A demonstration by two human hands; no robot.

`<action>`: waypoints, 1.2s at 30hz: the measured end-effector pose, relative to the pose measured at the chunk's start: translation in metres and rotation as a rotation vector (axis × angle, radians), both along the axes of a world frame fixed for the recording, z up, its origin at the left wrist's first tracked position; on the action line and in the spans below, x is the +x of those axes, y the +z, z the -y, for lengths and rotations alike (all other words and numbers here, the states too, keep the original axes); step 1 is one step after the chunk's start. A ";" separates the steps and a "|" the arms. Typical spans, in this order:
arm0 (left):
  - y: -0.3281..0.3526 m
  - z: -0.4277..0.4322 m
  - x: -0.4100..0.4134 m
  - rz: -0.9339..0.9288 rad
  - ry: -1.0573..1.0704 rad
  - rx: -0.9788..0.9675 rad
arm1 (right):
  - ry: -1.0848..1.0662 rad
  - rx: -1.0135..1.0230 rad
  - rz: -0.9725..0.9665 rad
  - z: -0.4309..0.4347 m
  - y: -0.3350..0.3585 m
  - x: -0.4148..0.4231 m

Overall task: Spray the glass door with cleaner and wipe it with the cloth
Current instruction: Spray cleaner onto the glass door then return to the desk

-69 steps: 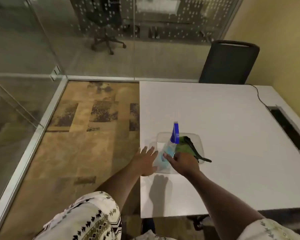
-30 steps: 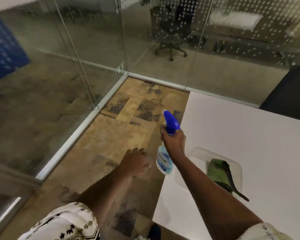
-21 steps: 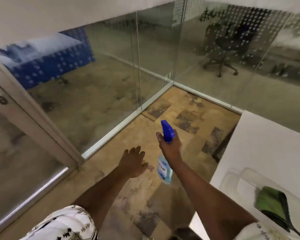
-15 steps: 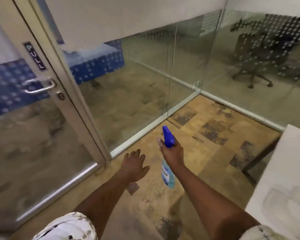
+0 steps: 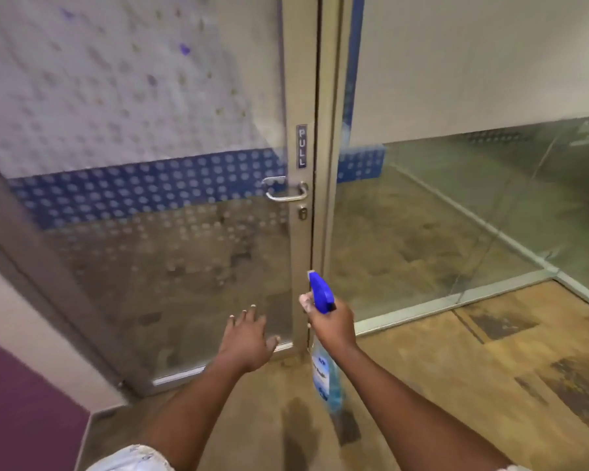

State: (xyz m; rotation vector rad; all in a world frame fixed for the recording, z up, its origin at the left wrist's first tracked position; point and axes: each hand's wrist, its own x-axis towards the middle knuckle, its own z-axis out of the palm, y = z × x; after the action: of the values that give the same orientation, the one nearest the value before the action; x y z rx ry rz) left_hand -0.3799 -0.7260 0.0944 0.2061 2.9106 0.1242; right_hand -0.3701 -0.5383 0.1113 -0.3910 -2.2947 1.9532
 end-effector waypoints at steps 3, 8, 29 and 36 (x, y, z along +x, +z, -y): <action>0.022 0.050 -0.026 -0.076 0.110 0.010 | 0.114 0.014 -0.050 0.048 0.017 -0.040; 0.074 0.117 -0.066 -0.283 0.245 0.006 | 0.263 -0.003 -0.153 0.119 0.053 -0.105; 0.334 0.259 -0.206 -0.908 0.299 -0.174 | 0.261 -0.072 -0.562 0.269 0.325 -0.271; 0.408 0.310 -0.222 -1.044 0.304 -0.158 | 0.253 0.014 -0.746 0.311 0.445 -0.280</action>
State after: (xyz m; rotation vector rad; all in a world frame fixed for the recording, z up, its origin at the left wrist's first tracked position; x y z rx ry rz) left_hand -0.6017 -1.0362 0.5023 -0.3049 3.9408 -0.2464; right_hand -0.6502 -0.8497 0.5559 0.5686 -1.9067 1.7509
